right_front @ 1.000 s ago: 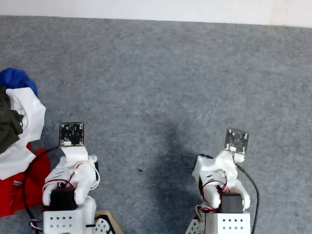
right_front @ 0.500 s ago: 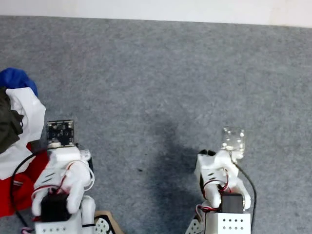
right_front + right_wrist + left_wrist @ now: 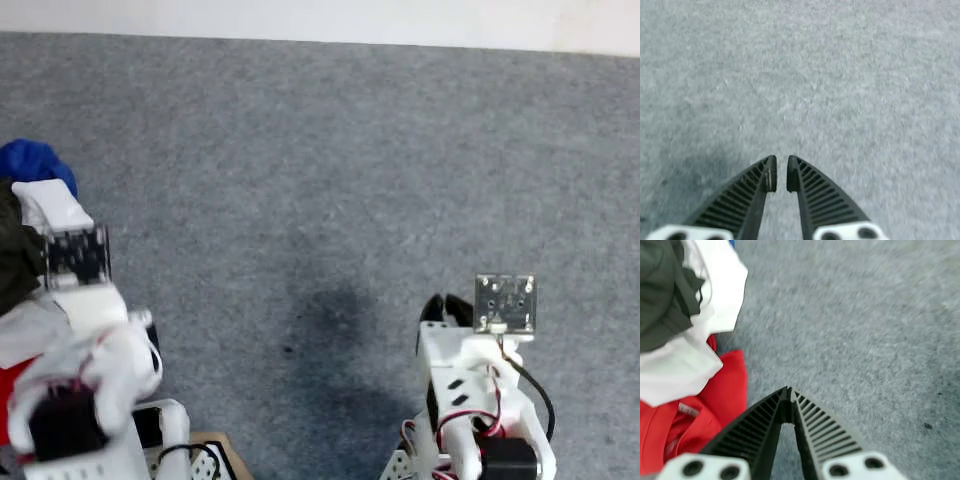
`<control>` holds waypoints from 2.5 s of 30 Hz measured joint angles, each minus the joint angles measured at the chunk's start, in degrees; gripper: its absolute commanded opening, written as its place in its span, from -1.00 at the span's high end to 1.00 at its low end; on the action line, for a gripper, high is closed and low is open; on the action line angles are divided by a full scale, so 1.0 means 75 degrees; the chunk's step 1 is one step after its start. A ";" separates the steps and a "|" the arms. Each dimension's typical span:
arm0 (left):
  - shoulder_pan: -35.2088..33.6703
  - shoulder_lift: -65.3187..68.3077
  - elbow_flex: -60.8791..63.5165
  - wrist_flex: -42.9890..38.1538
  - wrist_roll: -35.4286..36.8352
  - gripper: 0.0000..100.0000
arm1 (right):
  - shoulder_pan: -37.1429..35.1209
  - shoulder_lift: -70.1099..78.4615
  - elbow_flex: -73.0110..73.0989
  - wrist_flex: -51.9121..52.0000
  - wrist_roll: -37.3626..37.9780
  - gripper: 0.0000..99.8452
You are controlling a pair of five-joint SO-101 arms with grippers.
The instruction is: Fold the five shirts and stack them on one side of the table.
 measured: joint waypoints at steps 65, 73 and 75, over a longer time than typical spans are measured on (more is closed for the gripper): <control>-0.4161 0.8463 -0.4982 -0.2837 0.0621 0.54 | -0.3200 1.1827 -0.7080 -0.1172 0.1008 0.69; -0.4161 0.8463 -0.4642 -0.3364 0.0621 0.80 | -0.3200 1.1827 -0.6634 -0.1782 0.0961 0.69; -0.4161 0.8463 -0.4630 -0.3505 0.0621 0.98 | -0.3200 1.1827 -0.6564 -0.1887 0.0961 0.69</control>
